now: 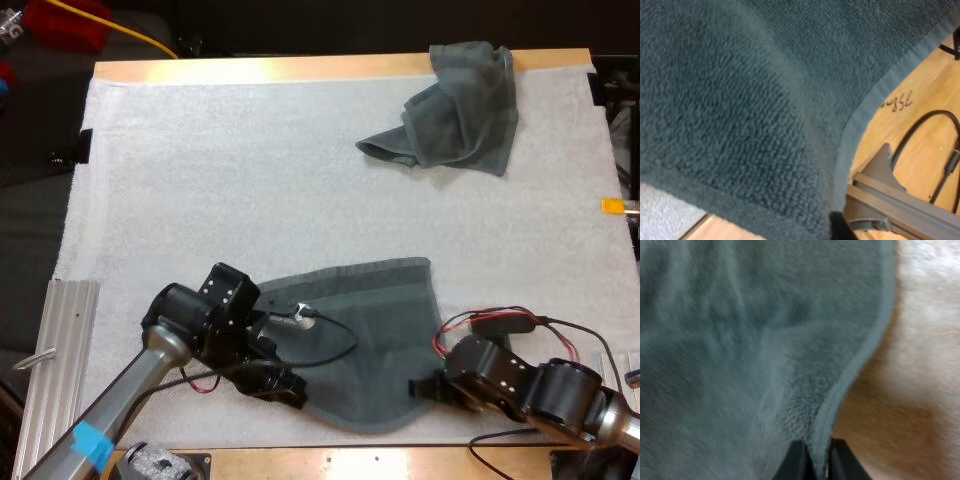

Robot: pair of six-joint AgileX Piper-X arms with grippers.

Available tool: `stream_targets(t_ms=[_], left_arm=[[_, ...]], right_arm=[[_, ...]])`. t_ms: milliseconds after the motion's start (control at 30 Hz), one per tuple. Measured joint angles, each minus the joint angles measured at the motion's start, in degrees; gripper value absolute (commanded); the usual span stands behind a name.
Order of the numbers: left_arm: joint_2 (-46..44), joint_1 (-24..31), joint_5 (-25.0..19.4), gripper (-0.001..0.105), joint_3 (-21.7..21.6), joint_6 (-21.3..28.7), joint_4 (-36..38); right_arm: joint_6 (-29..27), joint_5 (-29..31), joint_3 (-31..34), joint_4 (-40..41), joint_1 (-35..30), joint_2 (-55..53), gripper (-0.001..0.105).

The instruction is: Pick towel from pile, fold and stack

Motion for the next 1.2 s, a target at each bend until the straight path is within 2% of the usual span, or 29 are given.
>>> stream_targets(t_ms=[167,333,567,1200], left_arm=[[2.2,3.2,0.3,0.000,0.0,0.0,-2.1],[2.2,8.9,4.1,0.000,0.0,-0.1,-5.6],[3.7,13.4,4.9,0.000,0.3,-1.2,-10.2],[17.4,21.8,5.1,0.000,0.3,-2.7,-19.0]], right_arm=[[1.8,-3.2,0.0,-4.0,-5.3,3.5,0.001],[3.1,-9.0,0.0,-9.2,-12.3,7.0,0.001],[5.3,-16.4,0.0,-18.1,-19.4,12.8,0.001],[7.7,-19.4,0.0,-29.6,-26.9,23.1,0.001]])
